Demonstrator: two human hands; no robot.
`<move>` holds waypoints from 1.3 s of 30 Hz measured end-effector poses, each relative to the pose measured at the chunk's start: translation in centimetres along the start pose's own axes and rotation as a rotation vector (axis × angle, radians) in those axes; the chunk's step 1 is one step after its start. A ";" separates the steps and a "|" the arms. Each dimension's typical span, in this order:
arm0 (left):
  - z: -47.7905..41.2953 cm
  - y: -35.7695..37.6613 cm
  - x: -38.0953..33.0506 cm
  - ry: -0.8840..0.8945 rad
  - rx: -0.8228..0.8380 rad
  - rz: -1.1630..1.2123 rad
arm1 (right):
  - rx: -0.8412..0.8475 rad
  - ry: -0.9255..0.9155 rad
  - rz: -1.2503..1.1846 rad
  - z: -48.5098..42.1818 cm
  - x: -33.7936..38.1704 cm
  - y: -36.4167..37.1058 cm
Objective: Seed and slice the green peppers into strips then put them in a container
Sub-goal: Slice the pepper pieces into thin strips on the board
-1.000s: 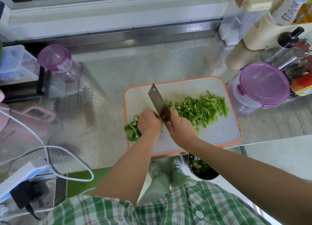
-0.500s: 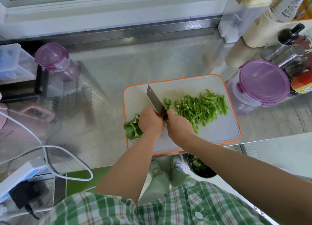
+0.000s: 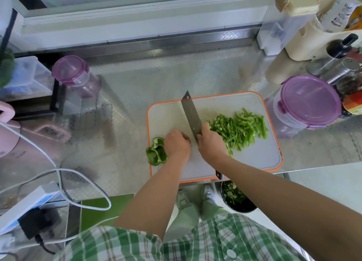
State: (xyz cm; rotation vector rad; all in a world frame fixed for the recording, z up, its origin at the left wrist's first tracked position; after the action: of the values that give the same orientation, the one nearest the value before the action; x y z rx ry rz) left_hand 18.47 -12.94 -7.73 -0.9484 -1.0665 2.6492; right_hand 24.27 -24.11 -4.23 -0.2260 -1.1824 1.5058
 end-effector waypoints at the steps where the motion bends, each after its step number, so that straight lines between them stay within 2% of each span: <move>1: 0.1 0.0 0.1 0.000 -0.004 0.019 | -0.002 -0.013 -0.019 0.2 -0.3 -0.2; 6: 0.3 -0.1 0.1 -0.004 -0.022 0.057 | 0.051 -0.087 -0.001 1.2 0.2 -0.5; 11: 0.2 0.3 0.4 -0.028 -0.007 0.083 | 0.097 -0.068 0.031 1.6 0.5 0.4; 29: 0.0 0.5 0.0 -0.043 -0.007 0.031 | 0.080 -0.026 0.097 0.9 0.1 1.7; 34: 0.8 -0.5 -1.3 0.112 -0.016 -0.046 | 0.021 -0.021 0.072 0.0 0.0 0.9; 37: 1.8 -2.3 -2.4 0.259 -0.111 -0.101 | -0.033 -0.030 0.004 -0.1 -0.6 -0.1; 39: 2.0 -4.2 -2.2 0.275 -0.207 -0.090 | -0.044 -0.064 -0.023 0.1 -0.5 -0.6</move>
State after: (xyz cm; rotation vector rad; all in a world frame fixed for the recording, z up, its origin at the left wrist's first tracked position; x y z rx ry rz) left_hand 18.61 -11.78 -2.73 -1.2290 -1.2955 2.2845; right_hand 24.73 -24.62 -3.98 -0.1943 -1.2658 1.4775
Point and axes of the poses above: each hand's wrist, its own z-axis away from the middle knuckle, its own y-axis out of the palm, x = y × z, the point moved 7 cm from there along -z, towards the middle knuckle, and after that the axes turned 9 degrees about x, right-handed, at the moved point
